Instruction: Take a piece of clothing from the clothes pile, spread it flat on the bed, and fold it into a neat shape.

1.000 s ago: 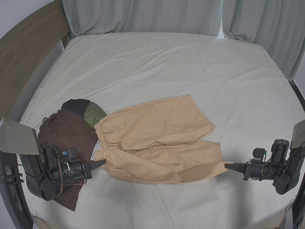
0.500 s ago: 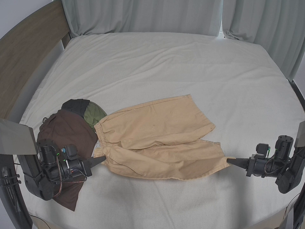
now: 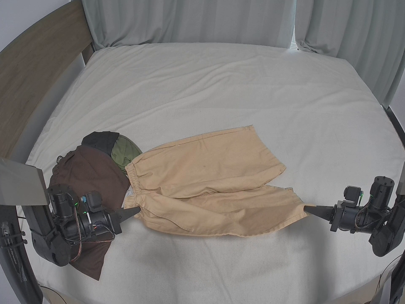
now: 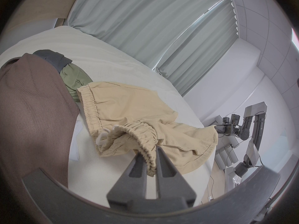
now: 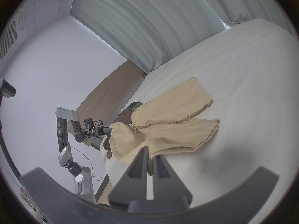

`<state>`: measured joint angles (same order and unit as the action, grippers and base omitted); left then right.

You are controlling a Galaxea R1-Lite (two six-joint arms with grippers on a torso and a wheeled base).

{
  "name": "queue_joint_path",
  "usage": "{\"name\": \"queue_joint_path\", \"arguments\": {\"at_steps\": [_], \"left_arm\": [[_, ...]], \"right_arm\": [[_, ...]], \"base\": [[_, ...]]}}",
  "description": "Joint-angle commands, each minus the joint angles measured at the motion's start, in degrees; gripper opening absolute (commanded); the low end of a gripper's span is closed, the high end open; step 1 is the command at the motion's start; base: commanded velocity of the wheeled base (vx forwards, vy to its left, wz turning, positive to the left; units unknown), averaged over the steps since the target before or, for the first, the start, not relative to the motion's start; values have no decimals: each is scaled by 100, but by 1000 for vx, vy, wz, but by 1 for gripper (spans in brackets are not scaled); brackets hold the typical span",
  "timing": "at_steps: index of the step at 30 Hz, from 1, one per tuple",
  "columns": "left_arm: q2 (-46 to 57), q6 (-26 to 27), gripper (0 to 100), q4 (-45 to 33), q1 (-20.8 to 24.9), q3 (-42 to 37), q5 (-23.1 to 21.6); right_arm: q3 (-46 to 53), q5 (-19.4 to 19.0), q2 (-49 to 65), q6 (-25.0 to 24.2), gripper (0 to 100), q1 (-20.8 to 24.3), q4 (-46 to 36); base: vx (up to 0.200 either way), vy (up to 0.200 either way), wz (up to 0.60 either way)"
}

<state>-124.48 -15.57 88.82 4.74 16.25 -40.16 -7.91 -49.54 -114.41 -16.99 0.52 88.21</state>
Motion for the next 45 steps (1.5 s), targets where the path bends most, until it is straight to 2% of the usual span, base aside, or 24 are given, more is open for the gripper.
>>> {"name": "queue_joint_path", "arguments": {"at_steps": [1,11,20,28,45], "left_arm": [[3,1,0,4,0,1,-1],[3,1,0,12,-8,27,8],[134,1,0,12,-61,36,8],[134,1,0,12,-70,1,8],[143,1,0,12,-184,54,8]], "right_arm": [[9,-3,94,3,0,9,3],[35,32,261,-14,0,185,3],[9,41,446,-32,0,167,3],[-158,6,789,-454,0,141,3],[-738,41,753,-515,0,176,-6]], "base": [[0,0,0],[0,0,0],[0,0,0],[0,0,0],[0,0,0]]}}
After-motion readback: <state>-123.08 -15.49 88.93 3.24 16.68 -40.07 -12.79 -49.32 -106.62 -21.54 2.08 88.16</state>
